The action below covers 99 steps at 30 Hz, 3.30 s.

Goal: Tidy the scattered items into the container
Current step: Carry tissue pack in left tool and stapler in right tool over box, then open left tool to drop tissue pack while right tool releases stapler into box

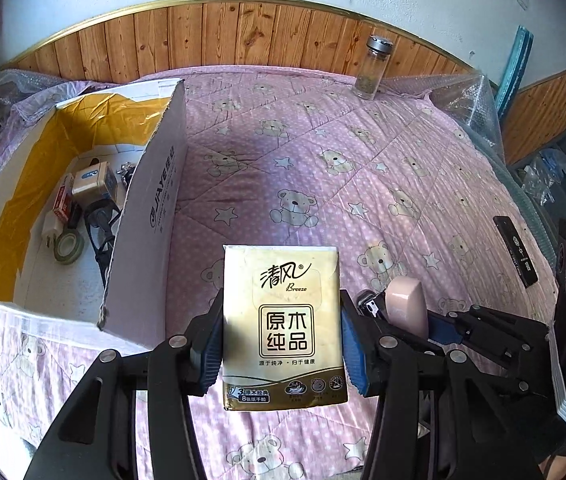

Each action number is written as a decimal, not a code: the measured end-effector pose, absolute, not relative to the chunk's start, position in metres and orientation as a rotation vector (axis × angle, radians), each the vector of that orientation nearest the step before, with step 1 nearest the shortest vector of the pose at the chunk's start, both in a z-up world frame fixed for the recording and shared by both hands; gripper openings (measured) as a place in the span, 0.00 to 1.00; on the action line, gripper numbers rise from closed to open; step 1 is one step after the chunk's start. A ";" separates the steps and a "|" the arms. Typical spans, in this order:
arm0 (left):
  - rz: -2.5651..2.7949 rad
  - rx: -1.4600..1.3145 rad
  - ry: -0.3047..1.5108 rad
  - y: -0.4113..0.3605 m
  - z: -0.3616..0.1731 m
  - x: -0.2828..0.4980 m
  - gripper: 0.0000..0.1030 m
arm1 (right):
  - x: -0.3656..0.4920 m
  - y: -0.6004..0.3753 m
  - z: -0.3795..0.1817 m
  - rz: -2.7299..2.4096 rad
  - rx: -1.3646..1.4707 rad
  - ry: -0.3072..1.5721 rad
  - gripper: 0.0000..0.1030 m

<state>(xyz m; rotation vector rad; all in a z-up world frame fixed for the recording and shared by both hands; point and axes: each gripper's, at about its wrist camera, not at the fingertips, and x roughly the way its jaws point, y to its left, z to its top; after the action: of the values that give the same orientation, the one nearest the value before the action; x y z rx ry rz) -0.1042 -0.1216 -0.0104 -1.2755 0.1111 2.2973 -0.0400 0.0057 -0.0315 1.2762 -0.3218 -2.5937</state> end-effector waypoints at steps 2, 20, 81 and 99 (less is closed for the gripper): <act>2.298 -1.273 0.101 -0.128 -0.010 -0.099 0.50 | -0.035 -0.002 -0.030 -2.587 1.272 -0.304 0.26; 2.348 -1.203 -0.049 -0.199 0.020 -0.074 0.50 | -0.019 -0.071 0.010 -2.535 1.152 -0.108 0.26; 2.381 -1.313 -0.139 -0.299 0.024 -0.229 0.50 | -0.290 -0.155 0.080 -2.349 1.176 0.063 0.26; 2.287 -1.466 -0.099 -0.303 -0.022 -0.258 0.50 | -0.390 -0.194 0.021 -2.216 1.436 0.126 0.26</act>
<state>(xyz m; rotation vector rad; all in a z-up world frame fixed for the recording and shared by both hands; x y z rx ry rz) -0.2576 -0.3033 -0.0218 -1.4661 -0.0994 2.2872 -0.3896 -0.1944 0.0206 1.4357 0.1258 -2.2161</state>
